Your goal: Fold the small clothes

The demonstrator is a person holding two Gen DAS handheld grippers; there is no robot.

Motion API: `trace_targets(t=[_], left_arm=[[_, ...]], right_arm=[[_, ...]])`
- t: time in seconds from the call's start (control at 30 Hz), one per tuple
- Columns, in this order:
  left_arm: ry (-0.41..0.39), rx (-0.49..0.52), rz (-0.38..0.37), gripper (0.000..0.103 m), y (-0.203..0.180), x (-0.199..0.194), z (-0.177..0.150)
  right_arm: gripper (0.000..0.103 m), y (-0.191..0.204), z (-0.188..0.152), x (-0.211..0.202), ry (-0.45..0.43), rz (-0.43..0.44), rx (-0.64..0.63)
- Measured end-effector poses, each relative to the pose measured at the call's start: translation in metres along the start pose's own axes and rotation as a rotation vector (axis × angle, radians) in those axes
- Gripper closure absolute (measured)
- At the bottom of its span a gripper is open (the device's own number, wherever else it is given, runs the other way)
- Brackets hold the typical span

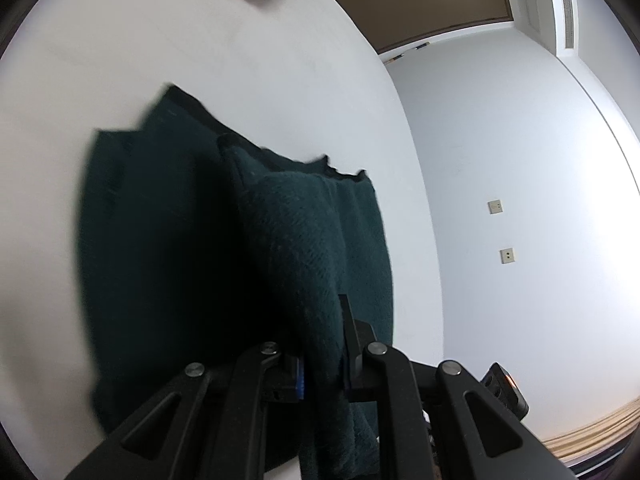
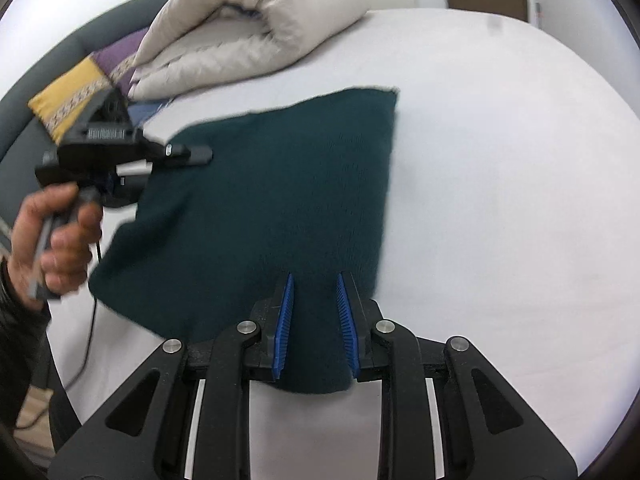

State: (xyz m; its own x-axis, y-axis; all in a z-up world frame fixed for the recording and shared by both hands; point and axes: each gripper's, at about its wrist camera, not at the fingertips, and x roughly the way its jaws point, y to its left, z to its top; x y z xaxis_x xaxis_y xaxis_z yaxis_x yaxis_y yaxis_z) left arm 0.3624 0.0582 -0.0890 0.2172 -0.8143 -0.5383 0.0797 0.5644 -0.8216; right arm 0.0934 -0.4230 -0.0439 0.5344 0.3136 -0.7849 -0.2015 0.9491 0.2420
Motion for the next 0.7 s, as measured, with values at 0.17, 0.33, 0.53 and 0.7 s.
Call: trace_targets(t=[0.17, 0.33, 0.53, 0.7], left_arm=[[-0.008, -0.002, 0.042, 0.09, 0.016, -0.017, 0.008], [-0.033, 0.003, 0.057, 0.09, 0.018, -0.028, 0.013], [-0.039, -0.005, 0.063, 0.09, 0.026, -0.043, 0.007], [-0.05, -0.039, 0.071, 0.09, 0.046, -0.055, 0.012]], right_arm=[[0.081, 0.035, -0.004, 0.017, 0.015, 0.037, -0.074], [0.081, 0.068, -0.005, 0.024, 0.043, 0.057, -0.124], [0.08, 0.083, -0.023, 0.032, 0.072, 0.088, -0.13], [0.08, 0.097, -0.026, 0.043, 0.091, 0.107, -0.136]])
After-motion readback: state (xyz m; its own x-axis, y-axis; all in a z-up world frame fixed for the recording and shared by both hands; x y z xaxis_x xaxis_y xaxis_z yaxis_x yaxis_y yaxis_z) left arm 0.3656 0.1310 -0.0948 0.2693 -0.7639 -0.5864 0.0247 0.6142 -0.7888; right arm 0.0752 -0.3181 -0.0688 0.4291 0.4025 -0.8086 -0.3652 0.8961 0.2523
